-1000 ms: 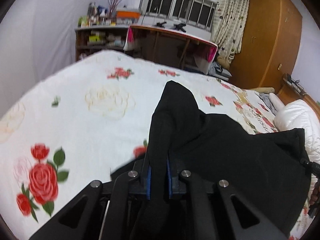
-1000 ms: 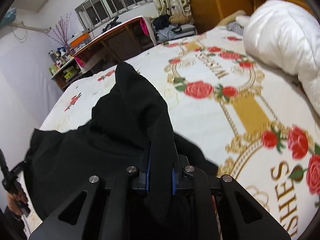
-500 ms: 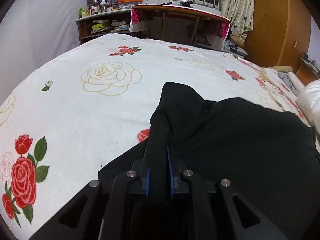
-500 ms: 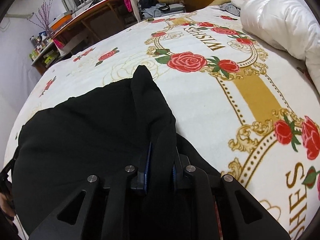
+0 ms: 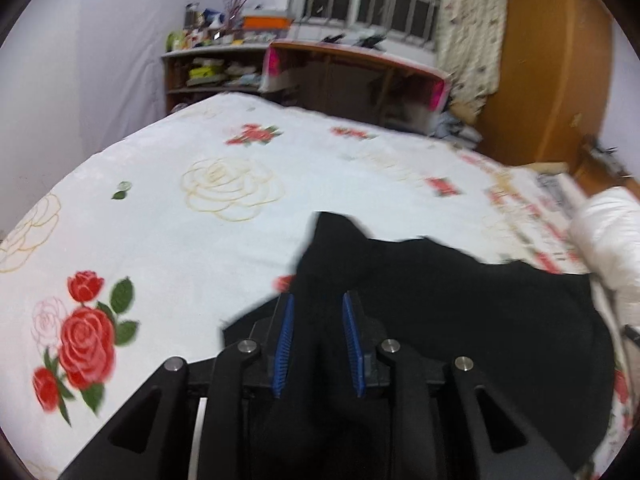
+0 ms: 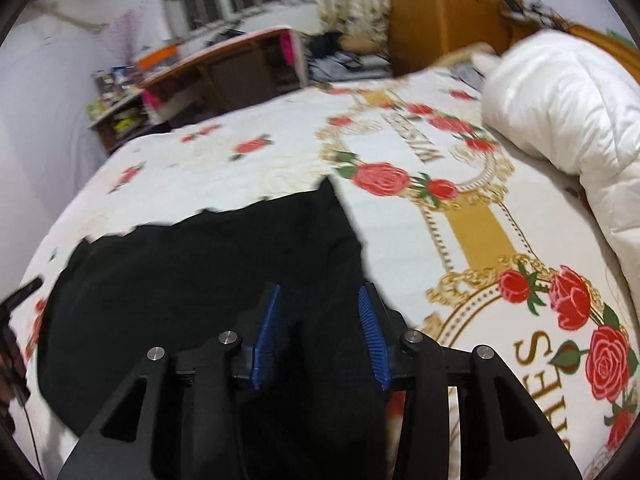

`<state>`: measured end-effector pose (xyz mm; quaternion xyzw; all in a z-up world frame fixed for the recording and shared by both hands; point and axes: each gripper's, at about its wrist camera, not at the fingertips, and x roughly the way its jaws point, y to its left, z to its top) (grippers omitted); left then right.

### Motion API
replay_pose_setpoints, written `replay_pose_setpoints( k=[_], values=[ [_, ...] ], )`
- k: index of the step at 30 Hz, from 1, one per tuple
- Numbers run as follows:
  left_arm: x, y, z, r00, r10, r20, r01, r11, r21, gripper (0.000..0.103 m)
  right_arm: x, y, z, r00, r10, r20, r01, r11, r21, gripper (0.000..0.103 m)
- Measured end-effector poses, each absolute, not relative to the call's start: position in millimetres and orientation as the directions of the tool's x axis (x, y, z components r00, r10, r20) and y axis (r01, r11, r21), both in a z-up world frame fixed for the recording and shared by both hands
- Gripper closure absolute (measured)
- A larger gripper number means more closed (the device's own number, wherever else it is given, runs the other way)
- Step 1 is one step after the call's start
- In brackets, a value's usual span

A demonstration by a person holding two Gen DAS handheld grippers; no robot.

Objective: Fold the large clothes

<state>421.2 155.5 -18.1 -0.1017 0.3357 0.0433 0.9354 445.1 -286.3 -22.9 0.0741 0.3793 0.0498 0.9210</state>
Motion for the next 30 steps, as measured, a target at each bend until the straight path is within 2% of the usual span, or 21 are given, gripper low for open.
replay_pose_setpoints(
  k=[4,7,12,17,20,25,28,30],
  values=[
    [385.4,91.6,-27.5,0.774,-0.134,-0.618,0.024,0.983,-0.183,0.075,401.0,-244.1,-38.1,0.691,0.226,-0.686,-0.138,0.974,0.181,0.059],
    [393.5,49.7,-54.3,0.731,-0.168,-0.662,0.108,0.985,-0.131,0.075,402.6,-224.4,-71.6,0.66,0.189,-0.727,-0.152,0.981,0.117,0.057],
    [435.4,57.3,-82.6,0.722,-0.126,-0.681,0.013,0.986,-0.169,0.075,449.1,-240.4,-93.4,0.653,0.163,-0.74,-0.089,0.986,0.139,0.056],
    [449.2,52.0,-84.4,0.691,-0.101,-0.716,0.003,0.991,-0.137,0.075,468.9,-240.2,-98.1,0.633,0.148,-0.76,-0.081,0.989,0.124,0.056],
    [441.8,56.7,-61.4,0.69,-0.098,-0.717,-0.002,0.991,-0.137,0.076,465.2,-242.2,-78.4,0.632,0.13,-0.764,-0.066,0.991,0.114,0.056],
    [462.7,73.6,-44.0,0.741,-0.02,-0.672,-0.006,0.999,-0.036,0.075,470.0,-241.5,-41.5,0.699,0.171,-0.694,-0.101,0.985,0.14,0.056],
    [492.6,102.2,-70.1,0.678,0.041,-0.734,-0.085,0.996,-0.023,0.075,505.0,-244.0,-63.0,0.643,0.129,-0.755,-0.082,0.992,0.1,0.056],
    [494.8,118.5,-83.2,0.686,0.036,-0.727,-0.115,0.992,-0.059,0.076,523.7,-254.0,-84.8,0.607,0.108,-0.787,-0.058,0.994,0.091,0.056]
  ],
)
